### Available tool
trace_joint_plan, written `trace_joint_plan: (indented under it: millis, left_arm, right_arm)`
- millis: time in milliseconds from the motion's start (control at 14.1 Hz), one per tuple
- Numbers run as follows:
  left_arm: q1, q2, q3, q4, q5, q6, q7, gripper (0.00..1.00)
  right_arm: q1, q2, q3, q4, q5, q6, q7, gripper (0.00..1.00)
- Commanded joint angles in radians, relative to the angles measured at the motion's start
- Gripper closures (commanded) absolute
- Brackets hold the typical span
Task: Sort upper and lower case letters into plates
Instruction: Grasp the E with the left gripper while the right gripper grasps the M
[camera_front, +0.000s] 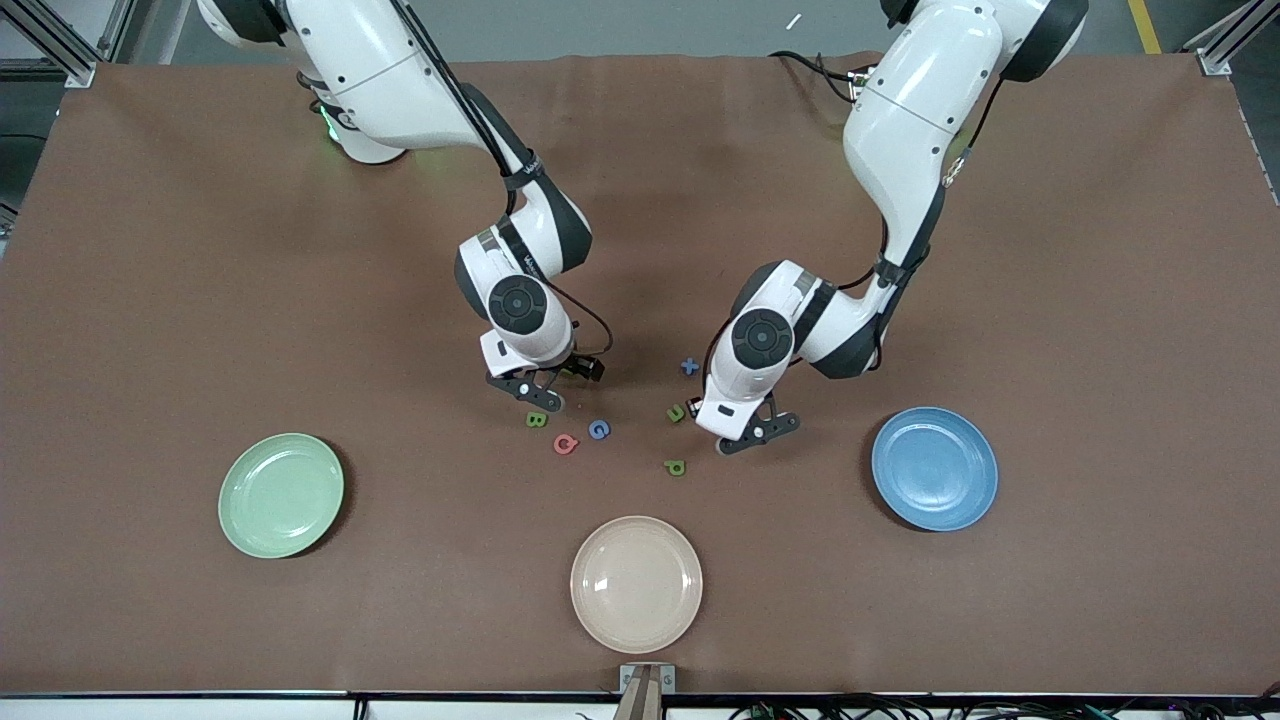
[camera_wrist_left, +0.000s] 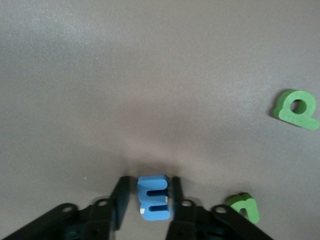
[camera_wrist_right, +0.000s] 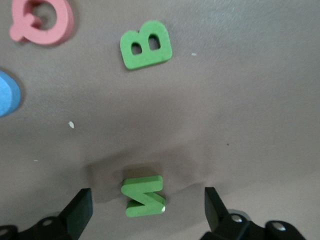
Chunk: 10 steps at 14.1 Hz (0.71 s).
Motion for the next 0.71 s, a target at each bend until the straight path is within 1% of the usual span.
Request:
trace_joint_plan:
  millis: [0,71,142,284,356,427,640]
  left_arm:
    - [0.006,-0.008,0.022,0.017,0.02,-0.009,-0.012,1.0]
    - [0.006,-0.031,0.056,0.018,0.022,-0.019,-0.009,1.0]
    - [0.007,-0.054,0.085,0.018,0.022,-0.028,0.007,1.0]
    - [0.029,-0.094,0.134,0.017,0.022,-0.065,0.099,1.0]
    - [0.055,-0.107,0.149,0.017,0.022,-0.068,0.16,1.0]
    - [0.091,-0.115,0.163,0.017,0.022,-0.072,0.237,1.0]
    - [0.226,-0.112,0.165,0.012,0.022,-0.079,0.45,0.98]
  right_arm:
    - [0.015,-0.003,-0.009,-0.013,0.024,0.015,0.007,0.14]
    - [0.015,-0.003,-0.009,-0.012,0.024,0.012,0.007,0.21]
    - [0.016,-0.005,-0.009,-0.01,0.024,0.01,0.006,0.33]
    - [0.015,-0.007,-0.01,-0.01,0.024,0.004,0.006,0.56]
    - [0.015,-0.007,-0.009,-0.01,0.024,0.004,0.006,0.64]
    - [0.015,-0.007,-0.01,-0.01,0.024,0.004,0.006,0.71]
    - [0.012,-0.007,-0.01,-0.01,0.024,0.004,0.003,0.86]
